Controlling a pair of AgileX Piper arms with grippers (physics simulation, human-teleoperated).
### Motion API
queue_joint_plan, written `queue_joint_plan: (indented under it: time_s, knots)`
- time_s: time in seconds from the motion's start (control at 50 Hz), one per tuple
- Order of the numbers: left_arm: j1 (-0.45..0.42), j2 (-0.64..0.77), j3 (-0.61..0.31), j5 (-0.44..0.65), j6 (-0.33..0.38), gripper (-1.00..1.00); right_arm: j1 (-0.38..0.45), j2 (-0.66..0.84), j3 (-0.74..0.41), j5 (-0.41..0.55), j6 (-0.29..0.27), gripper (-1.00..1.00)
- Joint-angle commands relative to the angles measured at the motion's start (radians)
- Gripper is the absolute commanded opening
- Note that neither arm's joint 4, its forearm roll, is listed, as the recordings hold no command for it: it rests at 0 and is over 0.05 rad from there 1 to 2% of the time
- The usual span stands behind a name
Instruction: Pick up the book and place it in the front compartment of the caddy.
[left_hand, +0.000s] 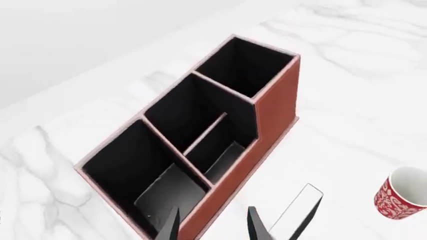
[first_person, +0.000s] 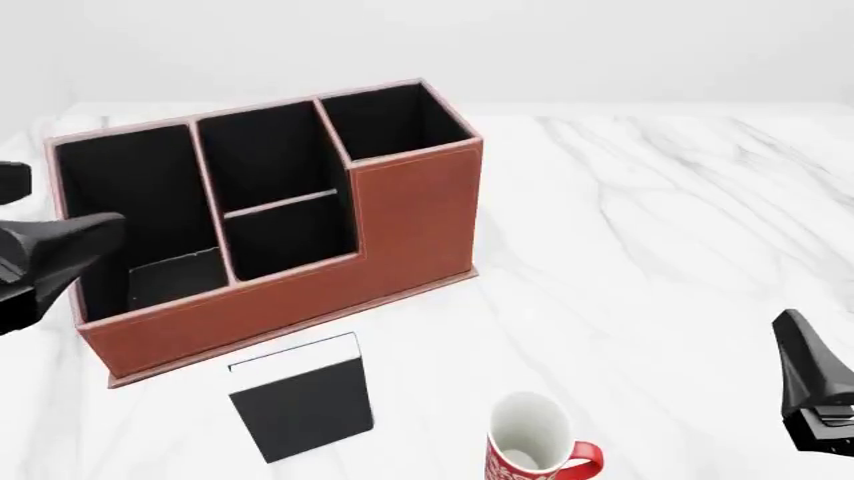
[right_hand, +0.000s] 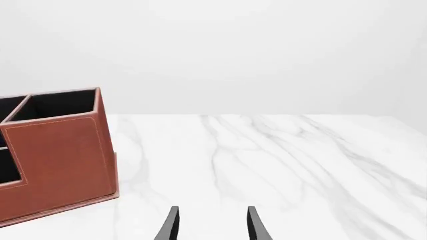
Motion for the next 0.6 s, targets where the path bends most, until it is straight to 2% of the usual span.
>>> queue_joint_plan:
  time_s: [0.02,0.16,0.38,0.4,0.44,0.6]
  knots:
    - [-0.057,0.092,-0.055,0.057,0.086,1.00,0.000,-0.002,0.001,0.001,0.000,1.00]
    - [-0.072,0.115,-0.095,0.093,0.132,1.00,0.000,0.004,0.001,-0.005,0.000,1.00]
    - [-0.105,0.169,-0.100,0.119,0.178,1.00,0.000,0.000,0.002,-0.002,0.000,1.00]
    - [-0.103,0.176,-0.093,0.122,0.199,1.00,0.000,0.000,0.002,-0.002,0.000,1.00]
    - [-0.121,0.186,-0.111,0.130,0.186,1.00,0.000,0.000,0.002,-0.002,0.000,1.00]
    - [-0.132,0.227,-0.139,0.147,0.213,1.00,0.000,0.001,0.002,-0.003,0.000,1.00]
